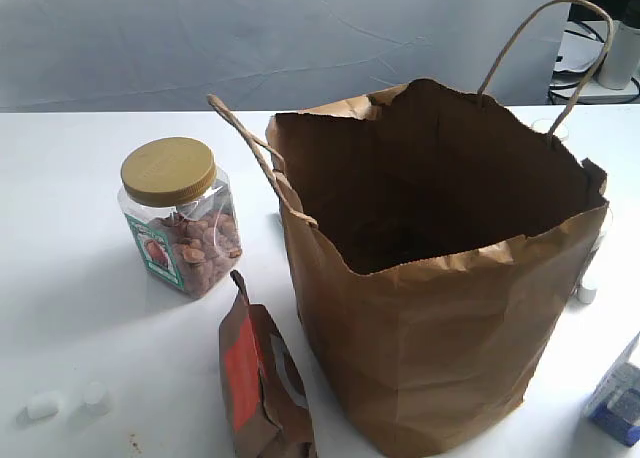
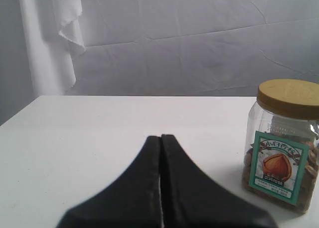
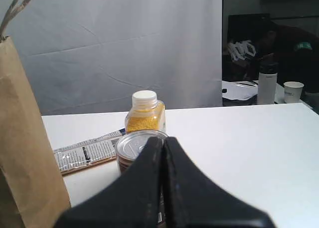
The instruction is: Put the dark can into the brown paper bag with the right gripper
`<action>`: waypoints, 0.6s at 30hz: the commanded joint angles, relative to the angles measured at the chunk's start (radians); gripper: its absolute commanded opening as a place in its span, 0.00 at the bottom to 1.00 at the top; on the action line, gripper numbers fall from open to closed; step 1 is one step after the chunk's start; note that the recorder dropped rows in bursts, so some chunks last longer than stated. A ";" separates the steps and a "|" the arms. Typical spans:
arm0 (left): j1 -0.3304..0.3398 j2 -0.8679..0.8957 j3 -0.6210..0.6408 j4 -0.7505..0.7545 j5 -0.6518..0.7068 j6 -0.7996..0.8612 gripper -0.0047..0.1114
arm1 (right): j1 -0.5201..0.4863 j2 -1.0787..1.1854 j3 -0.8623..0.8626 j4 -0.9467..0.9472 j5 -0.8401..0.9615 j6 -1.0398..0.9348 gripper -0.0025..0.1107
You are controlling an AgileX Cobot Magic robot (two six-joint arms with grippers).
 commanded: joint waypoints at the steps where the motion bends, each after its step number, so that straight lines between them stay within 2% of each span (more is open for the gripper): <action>1: -0.006 -0.003 0.004 0.003 -0.006 -0.003 0.04 | -0.008 -0.006 0.004 0.001 -0.015 -0.006 0.02; 6: -0.006 -0.003 0.004 0.003 -0.006 -0.003 0.04 | -0.008 -0.006 0.004 0.062 -0.049 0.014 0.02; 12: -0.006 -0.003 0.004 0.003 -0.006 -0.003 0.04 | -0.008 -0.006 -0.015 0.197 -0.189 0.016 0.02; 18: -0.006 -0.003 0.004 0.003 -0.006 -0.003 0.04 | -0.008 0.061 -0.181 0.228 -0.069 0.012 0.02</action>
